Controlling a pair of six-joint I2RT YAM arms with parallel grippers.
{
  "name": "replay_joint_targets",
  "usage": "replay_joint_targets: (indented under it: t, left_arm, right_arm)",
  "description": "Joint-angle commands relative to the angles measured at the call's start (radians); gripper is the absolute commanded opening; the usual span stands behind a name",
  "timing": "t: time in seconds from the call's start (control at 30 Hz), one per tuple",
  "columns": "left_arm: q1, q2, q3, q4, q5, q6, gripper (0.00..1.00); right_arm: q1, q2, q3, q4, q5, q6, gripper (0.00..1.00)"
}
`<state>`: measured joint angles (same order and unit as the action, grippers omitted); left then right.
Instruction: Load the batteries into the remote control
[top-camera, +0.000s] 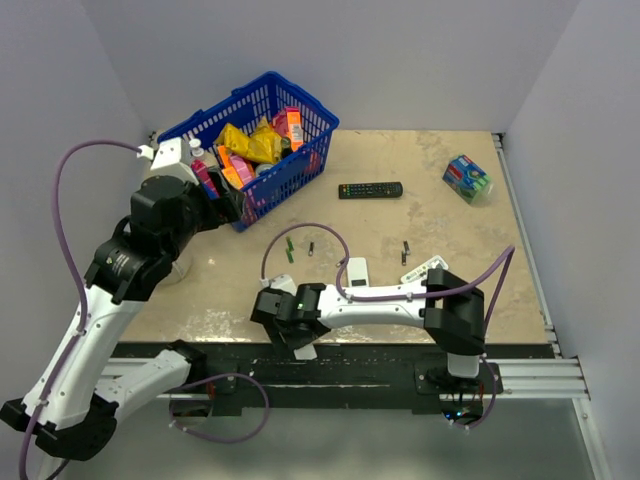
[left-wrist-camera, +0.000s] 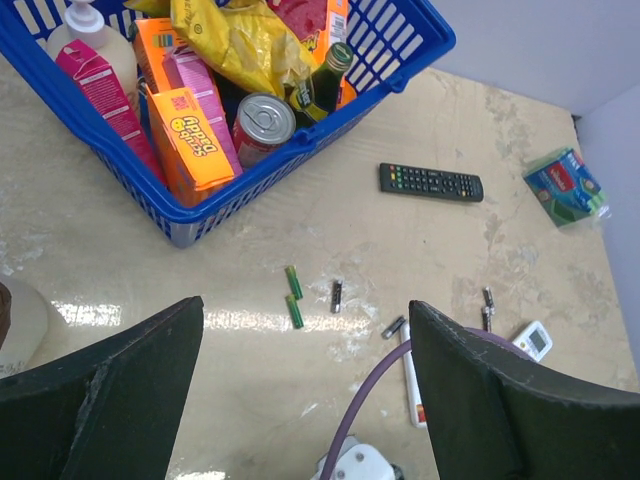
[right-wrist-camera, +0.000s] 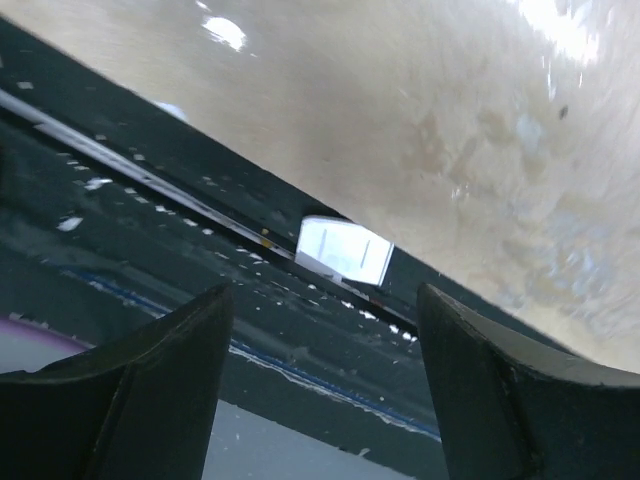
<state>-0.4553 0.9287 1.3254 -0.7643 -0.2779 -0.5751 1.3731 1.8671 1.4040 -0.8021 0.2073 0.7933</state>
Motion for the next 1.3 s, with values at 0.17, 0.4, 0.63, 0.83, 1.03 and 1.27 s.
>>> replay_joint_targets:
  t: [0.17, 0.4, 0.63, 0.83, 1.03, 1.27]
  left_arm:
    - [-0.132, -0.024, -0.022, 0.053, -0.107, 0.08, 0.88]
    - [-0.204, -0.025, -0.014, 0.059, -0.155, 0.103, 0.88]
    - [-0.252, -0.022, -0.008, 0.065, -0.188, 0.126, 0.89]
    - [-0.272, -0.016, -0.012, 0.079, -0.201, 0.138, 0.89]
    - [-0.276, -0.011, -0.02, 0.085, -0.204, 0.141, 0.89]
    - [-0.276, -0.002, -0.029, 0.092, -0.198, 0.135, 0.89]
  right_arm:
    - [0.001, -0.008, -0.069, 0.03, 0.032, 0.3, 0.7]
    - [0.001, 0.046, -0.083, 0.064, 0.024, 0.359, 0.7]
    - [0.001, 0.089, -0.109, 0.063, 0.063, 0.408, 0.7]
    - [0.001, 0.109, -0.126, 0.076, 0.064, 0.391, 0.69]
    - [0.001, 0.159, -0.142, 0.139, 0.007, 0.356, 0.67]
    - [0.006, 0.176, -0.116, 0.124, 0.027, 0.328, 0.48]
